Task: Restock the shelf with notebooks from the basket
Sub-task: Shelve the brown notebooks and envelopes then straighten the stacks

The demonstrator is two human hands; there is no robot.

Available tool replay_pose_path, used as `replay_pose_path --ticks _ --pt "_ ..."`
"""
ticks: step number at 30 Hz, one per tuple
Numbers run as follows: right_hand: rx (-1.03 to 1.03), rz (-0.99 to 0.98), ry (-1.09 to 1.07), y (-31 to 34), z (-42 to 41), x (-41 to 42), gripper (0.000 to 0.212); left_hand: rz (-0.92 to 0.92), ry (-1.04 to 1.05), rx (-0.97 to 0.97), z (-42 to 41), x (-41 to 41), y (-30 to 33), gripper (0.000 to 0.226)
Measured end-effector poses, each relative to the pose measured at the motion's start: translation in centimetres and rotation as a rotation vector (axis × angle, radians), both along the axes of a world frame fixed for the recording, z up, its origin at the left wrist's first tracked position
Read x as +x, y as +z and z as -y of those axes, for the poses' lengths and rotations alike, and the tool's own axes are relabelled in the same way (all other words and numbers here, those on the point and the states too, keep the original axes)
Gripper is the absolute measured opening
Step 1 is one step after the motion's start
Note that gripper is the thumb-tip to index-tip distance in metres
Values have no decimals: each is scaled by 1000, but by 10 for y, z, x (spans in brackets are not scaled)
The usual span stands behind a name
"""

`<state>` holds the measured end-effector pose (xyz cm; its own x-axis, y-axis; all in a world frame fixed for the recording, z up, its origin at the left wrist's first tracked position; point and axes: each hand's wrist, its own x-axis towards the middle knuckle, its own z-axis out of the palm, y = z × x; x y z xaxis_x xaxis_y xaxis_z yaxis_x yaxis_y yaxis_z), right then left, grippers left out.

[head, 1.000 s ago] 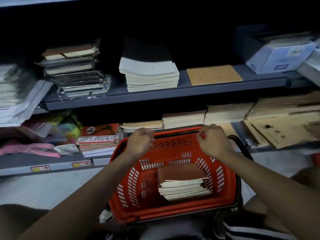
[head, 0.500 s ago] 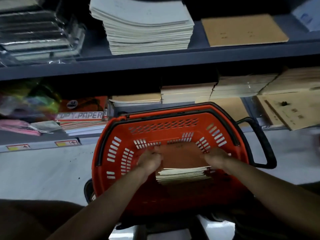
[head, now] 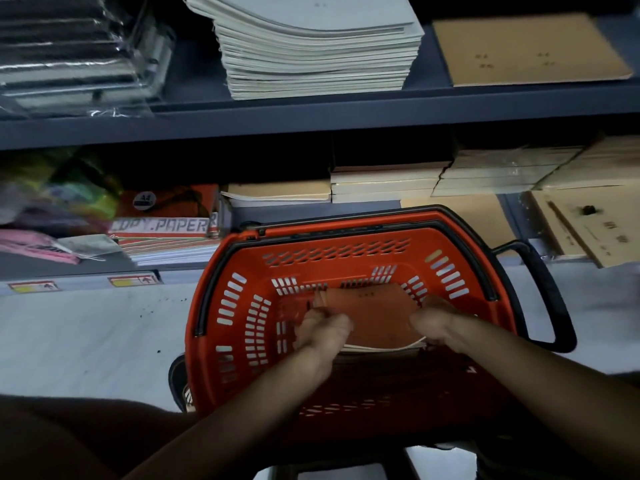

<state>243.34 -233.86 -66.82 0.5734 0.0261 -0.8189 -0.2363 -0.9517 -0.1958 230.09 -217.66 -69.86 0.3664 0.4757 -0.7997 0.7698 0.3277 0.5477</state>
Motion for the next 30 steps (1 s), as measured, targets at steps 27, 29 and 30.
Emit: replay_pose_path --ticks 27,29,30 --pt "683 -4 -295 125 56 -77 21 340 59 -138 11 -44 96 53" --pt "731 46 -289 133 62 -84 27 394 46 -115 19 -51 126 41" --pt "754 79 -292 138 64 -88 31 427 35 -94 22 -54 139 34"
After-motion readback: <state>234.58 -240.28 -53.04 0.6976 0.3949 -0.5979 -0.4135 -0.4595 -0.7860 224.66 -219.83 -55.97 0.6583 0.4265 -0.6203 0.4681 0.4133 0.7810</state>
